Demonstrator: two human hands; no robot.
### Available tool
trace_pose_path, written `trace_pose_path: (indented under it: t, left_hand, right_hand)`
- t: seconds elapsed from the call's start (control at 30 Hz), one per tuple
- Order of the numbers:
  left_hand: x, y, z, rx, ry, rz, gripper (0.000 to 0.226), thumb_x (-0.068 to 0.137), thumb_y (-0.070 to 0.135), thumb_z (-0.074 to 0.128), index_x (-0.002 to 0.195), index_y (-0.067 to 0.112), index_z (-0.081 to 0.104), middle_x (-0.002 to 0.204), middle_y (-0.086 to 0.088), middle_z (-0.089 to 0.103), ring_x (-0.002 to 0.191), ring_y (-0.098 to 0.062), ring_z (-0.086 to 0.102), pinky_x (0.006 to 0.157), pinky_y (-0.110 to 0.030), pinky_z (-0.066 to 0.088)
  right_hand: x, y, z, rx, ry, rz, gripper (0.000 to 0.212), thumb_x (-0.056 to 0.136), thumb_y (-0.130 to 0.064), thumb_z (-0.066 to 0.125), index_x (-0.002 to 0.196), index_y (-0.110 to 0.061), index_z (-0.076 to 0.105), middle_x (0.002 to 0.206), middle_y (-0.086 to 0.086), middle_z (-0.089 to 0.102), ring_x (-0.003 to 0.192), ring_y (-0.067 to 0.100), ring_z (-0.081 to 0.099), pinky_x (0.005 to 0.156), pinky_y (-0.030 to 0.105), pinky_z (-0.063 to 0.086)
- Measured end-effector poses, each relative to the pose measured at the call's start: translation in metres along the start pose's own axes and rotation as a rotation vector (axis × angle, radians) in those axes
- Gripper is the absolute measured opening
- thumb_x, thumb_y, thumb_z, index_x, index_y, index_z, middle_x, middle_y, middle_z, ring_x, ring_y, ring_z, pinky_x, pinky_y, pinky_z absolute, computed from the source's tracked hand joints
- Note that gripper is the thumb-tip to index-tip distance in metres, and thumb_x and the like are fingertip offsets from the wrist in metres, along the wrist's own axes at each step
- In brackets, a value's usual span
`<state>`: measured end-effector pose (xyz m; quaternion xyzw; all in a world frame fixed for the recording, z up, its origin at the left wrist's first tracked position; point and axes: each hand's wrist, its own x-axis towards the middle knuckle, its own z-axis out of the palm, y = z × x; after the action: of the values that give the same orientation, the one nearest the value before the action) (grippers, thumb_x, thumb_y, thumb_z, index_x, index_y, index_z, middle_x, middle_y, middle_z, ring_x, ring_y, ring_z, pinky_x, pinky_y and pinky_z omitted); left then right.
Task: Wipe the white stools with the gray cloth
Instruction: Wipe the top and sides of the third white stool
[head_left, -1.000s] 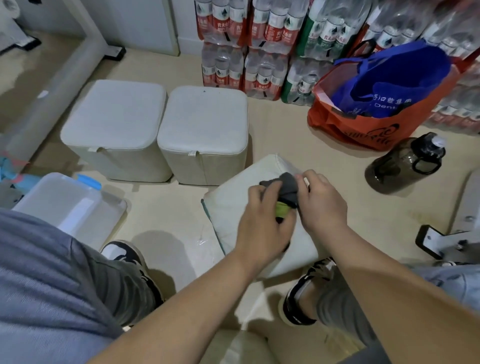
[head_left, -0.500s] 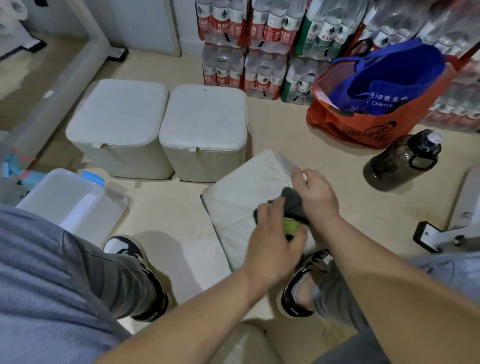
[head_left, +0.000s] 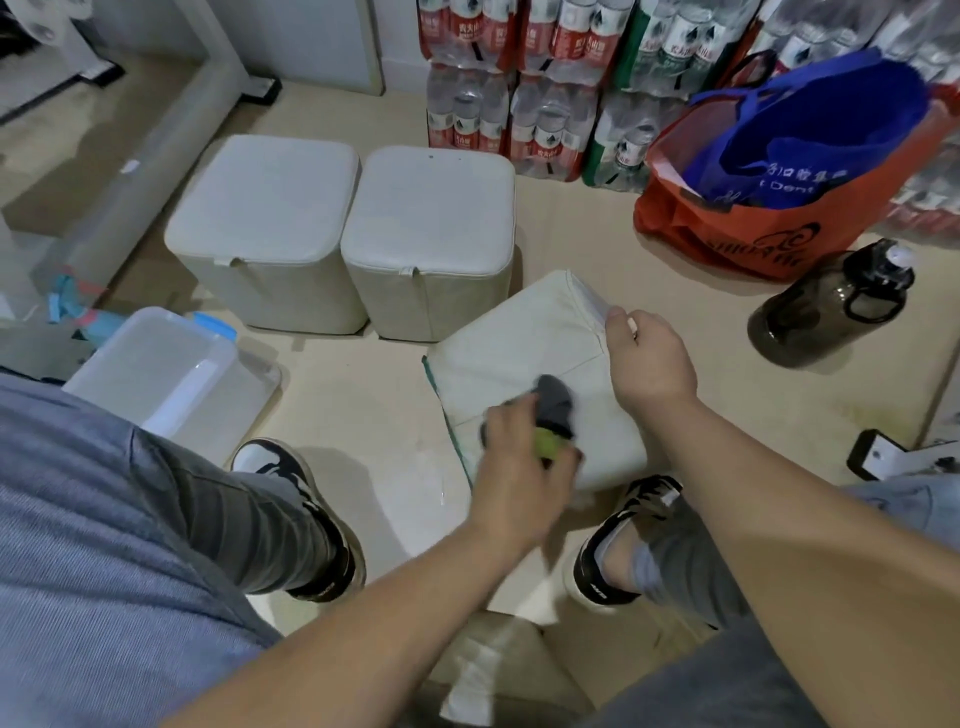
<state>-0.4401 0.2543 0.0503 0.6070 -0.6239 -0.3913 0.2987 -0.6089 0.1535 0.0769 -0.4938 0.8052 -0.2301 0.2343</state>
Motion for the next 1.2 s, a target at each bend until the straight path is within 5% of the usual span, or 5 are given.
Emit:
trace_pose_path:
  t: [0.2,0.4,0.6,0.87,1.2]
  left_hand:
    - [0.004,-0.027,-0.002,0.229,-0.159,0.327,0.072,0.083,0.047,0.058,0.149,0.032,0.035,0.137,-0.008,0.043,0.109,-0.035,0.062,0.078,-0.041,0.059]
    - [0.017,-0.082,-0.042,0.119,0.135,-0.365,0.058,0.098,0.031,0.061,0.151,0.02,0.04,0.137,-0.009,0.042,0.108,-0.036,0.061,0.083,-0.033,0.045]
    - [0.021,0.019,0.001,0.063,0.02,0.296,0.064,0.09,0.035,0.07,0.149,0.021,0.05,0.133,-0.004,0.046,0.114,-0.019,0.056,0.085,-0.029,0.051]
    - [0.015,-0.03,-0.002,0.285,-0.173,0.534,0.068,0.078,0.042,0.064,0.144,0.032,0.047,0.13,-0.01,0.043,0.102,-0.033,0.058,0.066,-0.032,0.052]
    - [0.021,-0.056,-0.038,0.095,0.094,-0.193,0.054,0.094,0.03,0.065,0.144,0.031,0.047,0.129,0.003,0.039,0.104,-0.028,0.061,0.084,-0.03,0.045]
  right_hand:
    - [-0.001,0.01,-0.001,0.188,-0.032,0.007,0.051,0.108,-0.051,0.044,0.064,-0.024,0.043,0.085,0.005,0.051,0.082,0.026,0.049,0.078,0.041,0.041]
    - [0.002,0.008,-0.001,0.107,0.012,0.006,0.051,0.111,-0.048,0.039,0.068,-0.021,0.043,0.09,0.009,0.056,0.084,0.03,0.051,0.075,0.038,0.034]
    - [0.006,0.011,0.01,0.389,-0.09,0.178,0.043,0.105,-0.051,0.05,0.072,-0.024,0.05,0.087,0.004,0.055,0.086,0.023,0.053,0.081,0.037,0.042]
    - [0.002,0.014,0.001,0.35,-0.056,0.097,0.054,0.109,-0.045,0.049,0.072,-0.005,0.05,0.08,0.005,0.051,0.075,0.02,0.049,0.071,0.034,0.04]
    - [-0.005,0.008,0.007,0.233,0.034,0.054,0.051,0.111,-0.042,0.044,0.066,-0.018,0.04,0.091,0.01,0.054,0.083,0.028,0.049,0.072,0.036,0.033]
